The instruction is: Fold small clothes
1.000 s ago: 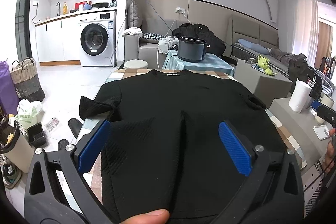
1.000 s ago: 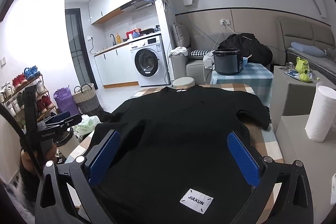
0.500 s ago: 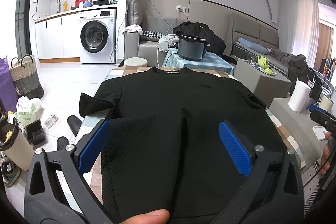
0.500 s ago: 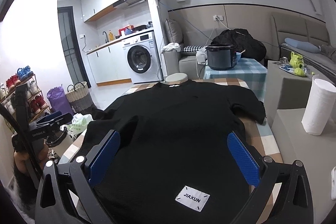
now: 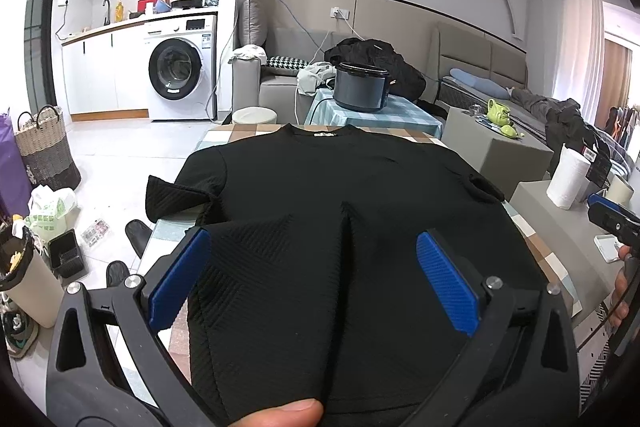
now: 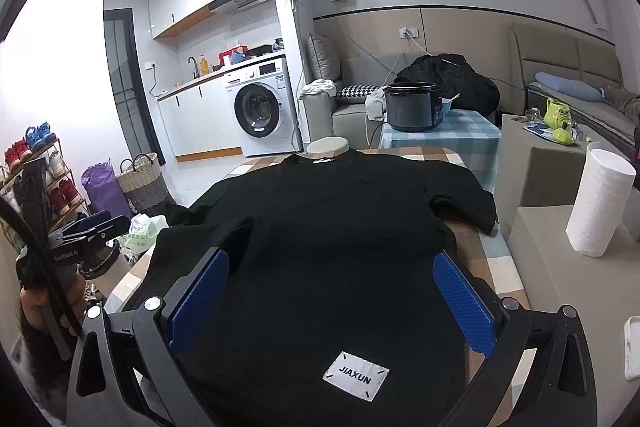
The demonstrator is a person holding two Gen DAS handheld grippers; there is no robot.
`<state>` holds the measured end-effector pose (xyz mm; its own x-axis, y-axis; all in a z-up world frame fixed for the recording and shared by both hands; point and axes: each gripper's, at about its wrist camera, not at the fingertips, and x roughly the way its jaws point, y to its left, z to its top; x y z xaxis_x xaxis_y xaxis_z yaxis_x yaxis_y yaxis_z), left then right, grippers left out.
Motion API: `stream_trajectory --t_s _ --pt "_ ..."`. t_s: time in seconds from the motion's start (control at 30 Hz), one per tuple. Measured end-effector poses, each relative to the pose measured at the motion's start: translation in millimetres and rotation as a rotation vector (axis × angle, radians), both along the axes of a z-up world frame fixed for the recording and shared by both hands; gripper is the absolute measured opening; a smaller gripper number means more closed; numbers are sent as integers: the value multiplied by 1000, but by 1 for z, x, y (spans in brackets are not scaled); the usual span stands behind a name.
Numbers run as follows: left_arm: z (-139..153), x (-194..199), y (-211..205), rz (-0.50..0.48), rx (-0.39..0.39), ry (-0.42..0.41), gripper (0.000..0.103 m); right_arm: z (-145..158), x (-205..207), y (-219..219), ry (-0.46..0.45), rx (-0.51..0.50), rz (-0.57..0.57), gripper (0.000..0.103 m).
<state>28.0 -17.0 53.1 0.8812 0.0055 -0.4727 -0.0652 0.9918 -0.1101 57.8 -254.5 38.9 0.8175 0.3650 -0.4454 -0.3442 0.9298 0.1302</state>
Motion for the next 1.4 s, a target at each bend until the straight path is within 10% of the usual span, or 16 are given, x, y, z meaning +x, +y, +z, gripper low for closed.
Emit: stream_trajectory --t_s 1.4 --pt "0 3 4 4 1 13 103 -8 5 1 20 -15 -3 103"
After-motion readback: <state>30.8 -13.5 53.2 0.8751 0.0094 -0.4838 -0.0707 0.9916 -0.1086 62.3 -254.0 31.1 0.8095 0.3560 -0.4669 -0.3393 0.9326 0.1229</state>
